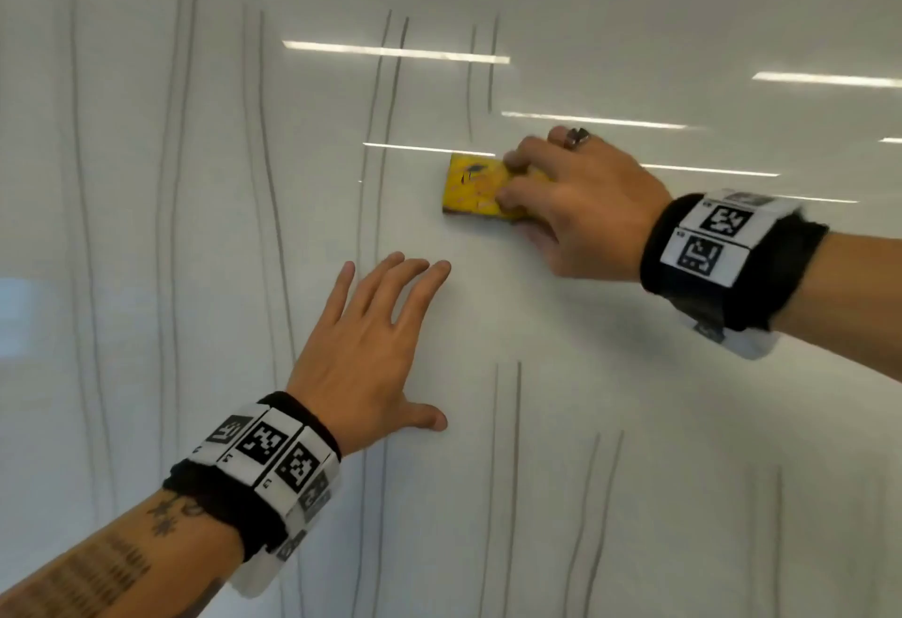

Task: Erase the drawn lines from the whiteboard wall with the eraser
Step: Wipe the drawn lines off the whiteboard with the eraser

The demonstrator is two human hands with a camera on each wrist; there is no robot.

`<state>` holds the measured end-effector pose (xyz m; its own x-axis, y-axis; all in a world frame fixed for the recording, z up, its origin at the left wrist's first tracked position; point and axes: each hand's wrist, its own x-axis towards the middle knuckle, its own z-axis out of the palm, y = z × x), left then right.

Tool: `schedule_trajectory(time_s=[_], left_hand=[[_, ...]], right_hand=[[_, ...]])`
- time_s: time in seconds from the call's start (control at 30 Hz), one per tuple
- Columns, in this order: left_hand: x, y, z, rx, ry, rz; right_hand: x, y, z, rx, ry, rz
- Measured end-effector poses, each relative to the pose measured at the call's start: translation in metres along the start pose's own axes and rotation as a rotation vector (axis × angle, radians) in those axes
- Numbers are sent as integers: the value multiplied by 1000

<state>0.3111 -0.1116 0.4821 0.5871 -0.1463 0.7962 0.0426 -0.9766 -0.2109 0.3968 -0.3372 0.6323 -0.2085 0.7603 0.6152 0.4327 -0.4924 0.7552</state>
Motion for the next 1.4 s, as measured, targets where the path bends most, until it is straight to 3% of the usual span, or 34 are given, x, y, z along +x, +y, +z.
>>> schedule_trajectory(time_s=[0.07,0.13,0.17,0.3,0.47,0.57,0.67,0.8,0.9,1.0,1.03,1.07,1.17,1.23,1.3,1.4], left_hand=[[-5,-14,-10,23,20,-3],[-4,-33,-20,49,42,-61],[-2,-41,-25,59,52,-99],[4,-57,-30,95,58,-175],[-3,-65,-21,68,89,-175],[-7,-74,-18,28,85,-179],[-6,-82,-23,52,56,-132],[-8,-94,-37,79,-18,-22],[-7,-104,-43,123,-92,70],[-3,-111,-43,128,-109,94],[-3,-114,-41,109,-99,80],[-4,-116,-40,91,-95,74],[-7,-121,-36,79,-97,97],[-10,-129,-39,67,-91,108],[-14,-140,-44,53,-60,85],[-25,-156,-48,44,-25,8]], right_hand=[[-12,-11,5,20,-78,-149],[6,11,2,2,-30,-180],[23,27,-2,5,23,-132],[92,77,-22,-10,106,291],[122,73,-18,-28,147,516],[91,29,1,-14,163,344],[20,-34,18,69,139,127],[-81,-110,26,95,-3,18],[-94,-81,24,56,21,77],[-79,-35,8,23,179,410],[-77,-38,8,16,210,451],[-81,-55,14,3,216,429],[-110,-141,36,55,92,172],[-119,-163,40,102,27,107],[-103,-138,38,112,86,197],[-42,-69,26,90,239,586]])
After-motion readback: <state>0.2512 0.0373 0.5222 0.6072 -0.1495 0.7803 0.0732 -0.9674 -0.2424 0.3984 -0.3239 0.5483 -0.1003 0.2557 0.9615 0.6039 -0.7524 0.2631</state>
